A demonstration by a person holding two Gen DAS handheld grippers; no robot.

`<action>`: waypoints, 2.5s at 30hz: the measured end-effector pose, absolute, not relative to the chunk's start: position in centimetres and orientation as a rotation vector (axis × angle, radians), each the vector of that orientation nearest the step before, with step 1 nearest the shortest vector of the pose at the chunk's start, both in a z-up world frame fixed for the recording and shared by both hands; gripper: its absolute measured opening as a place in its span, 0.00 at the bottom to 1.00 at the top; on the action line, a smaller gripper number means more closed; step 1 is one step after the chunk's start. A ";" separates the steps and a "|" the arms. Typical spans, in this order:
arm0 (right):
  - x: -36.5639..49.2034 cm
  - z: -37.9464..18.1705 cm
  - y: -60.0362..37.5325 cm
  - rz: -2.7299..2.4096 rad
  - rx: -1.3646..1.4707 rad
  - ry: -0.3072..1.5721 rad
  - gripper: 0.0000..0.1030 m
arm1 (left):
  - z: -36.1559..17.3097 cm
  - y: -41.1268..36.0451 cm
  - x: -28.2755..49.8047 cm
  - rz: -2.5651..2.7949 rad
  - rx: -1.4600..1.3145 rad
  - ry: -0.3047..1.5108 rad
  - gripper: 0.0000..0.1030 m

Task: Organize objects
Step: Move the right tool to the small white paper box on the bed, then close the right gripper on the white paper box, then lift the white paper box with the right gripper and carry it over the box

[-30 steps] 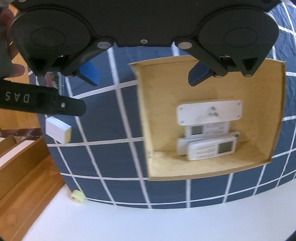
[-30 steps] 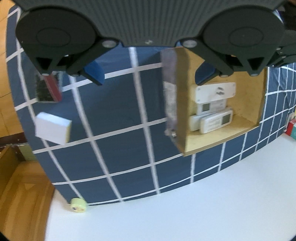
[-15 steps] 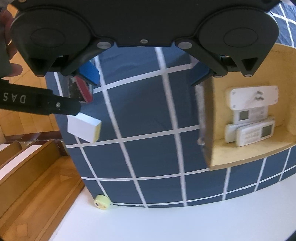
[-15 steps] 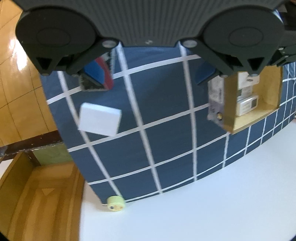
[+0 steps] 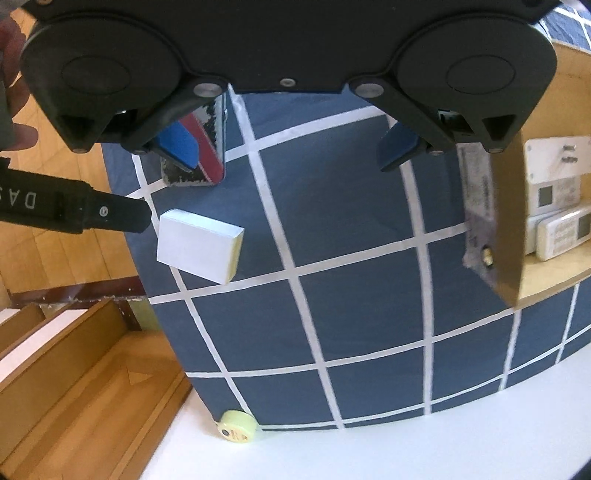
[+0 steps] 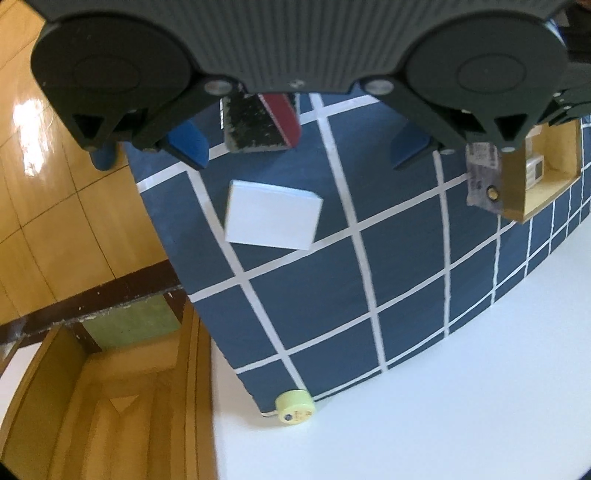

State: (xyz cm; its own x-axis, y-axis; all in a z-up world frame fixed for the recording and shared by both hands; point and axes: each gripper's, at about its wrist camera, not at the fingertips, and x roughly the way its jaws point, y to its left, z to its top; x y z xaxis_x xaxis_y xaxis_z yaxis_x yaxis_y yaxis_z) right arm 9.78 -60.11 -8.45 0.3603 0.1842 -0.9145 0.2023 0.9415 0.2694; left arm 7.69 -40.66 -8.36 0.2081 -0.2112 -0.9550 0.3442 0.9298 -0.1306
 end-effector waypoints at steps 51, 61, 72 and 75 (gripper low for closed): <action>19.1 -21.4 -64.8 -0.007 0.591 1.400 0.74 | -20.4 -51.6 17.1 -0.702 0.189 1.522 0.77; 19.1 -21.3 -64.7 0.008 0.579 1.392 0.73 | -20.2 -52.0 16.9 -0.725 0.173 1.526 0.66; 18.8 -20.7 -64.4 0.007 0.559 1.377 0.72 | -19.7 -52.1 16.3 -0.712 0.185 1.508 0.64; 18.7 -20.1 -64.3 0.010 0.557 1.367 0.72 | -19.2 -52.0 16.0 -0.708 0.188 1.496 0.64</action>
